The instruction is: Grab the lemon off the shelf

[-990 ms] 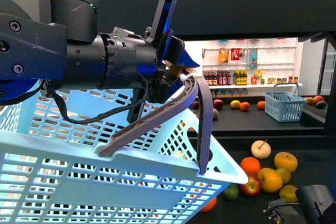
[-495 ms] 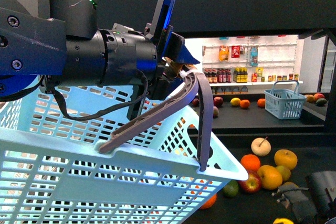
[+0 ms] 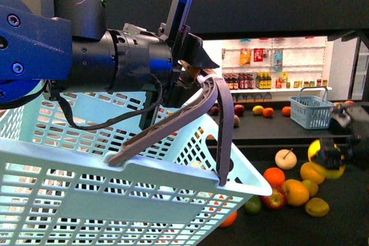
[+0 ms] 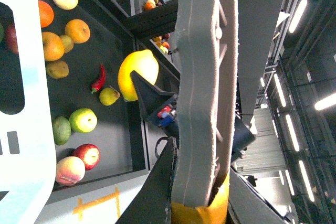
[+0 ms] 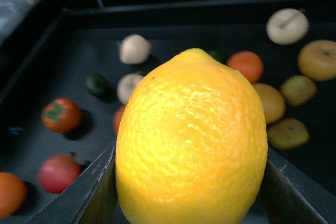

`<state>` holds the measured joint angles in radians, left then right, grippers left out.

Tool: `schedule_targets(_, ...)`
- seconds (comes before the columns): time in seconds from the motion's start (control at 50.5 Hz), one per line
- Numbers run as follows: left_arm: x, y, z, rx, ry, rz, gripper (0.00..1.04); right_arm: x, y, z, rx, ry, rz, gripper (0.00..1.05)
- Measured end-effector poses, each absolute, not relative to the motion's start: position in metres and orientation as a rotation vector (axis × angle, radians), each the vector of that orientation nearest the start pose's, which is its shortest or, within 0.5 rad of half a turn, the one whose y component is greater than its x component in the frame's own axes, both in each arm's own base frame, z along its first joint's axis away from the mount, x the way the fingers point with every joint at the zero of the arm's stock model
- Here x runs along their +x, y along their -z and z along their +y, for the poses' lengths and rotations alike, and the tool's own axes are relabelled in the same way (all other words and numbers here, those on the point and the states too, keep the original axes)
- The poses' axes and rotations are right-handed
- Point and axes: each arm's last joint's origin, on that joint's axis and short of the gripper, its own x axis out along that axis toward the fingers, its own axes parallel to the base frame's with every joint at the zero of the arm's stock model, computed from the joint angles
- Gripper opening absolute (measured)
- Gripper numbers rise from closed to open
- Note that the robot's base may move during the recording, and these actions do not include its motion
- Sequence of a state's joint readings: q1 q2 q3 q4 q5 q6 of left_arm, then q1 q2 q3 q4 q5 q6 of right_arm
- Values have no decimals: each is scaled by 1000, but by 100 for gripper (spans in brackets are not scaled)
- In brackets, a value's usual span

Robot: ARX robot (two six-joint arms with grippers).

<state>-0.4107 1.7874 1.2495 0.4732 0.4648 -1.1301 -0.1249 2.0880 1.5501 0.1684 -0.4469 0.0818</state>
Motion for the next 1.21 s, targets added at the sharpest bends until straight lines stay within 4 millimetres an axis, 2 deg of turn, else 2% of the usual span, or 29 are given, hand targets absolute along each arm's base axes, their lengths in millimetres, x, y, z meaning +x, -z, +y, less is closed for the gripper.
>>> schedule_targets(0.099, 372, -281, -176, -1055, 740, 552, 10, 470, -248, -20, 234, -393, 352, 65)
schedule_targets(0.198, 372, -281, -176, -1055, 740, 552, 10, 457, -262, 12, 274, -489, 350, 65)
schedule_targets(0.396, 372, -281, -176, -1055, 740, 552, 10, 434, -266, 42, 315, -579, 365, 65)
schedule_targets(0.555, 372, -281, -176, -1055, 742, 553, 10, 414, -259, 64, 328, -645, 405, 65)
schedule_targets(0.832, 372, -281, -176, -1055, 740, 552, 10, 403, -246, 87, 294, -681, 452, 65)
schedule_targets(1.07, 372, -281, -176, -1055, 744, 555, 10, 403, -246, 89, 277, -682, 448, 98)
schedule_targets(1.208, 372, -281, -176, -1055, 745, 557, 10, 403, -246, 89, 277, -680, 448, 97)
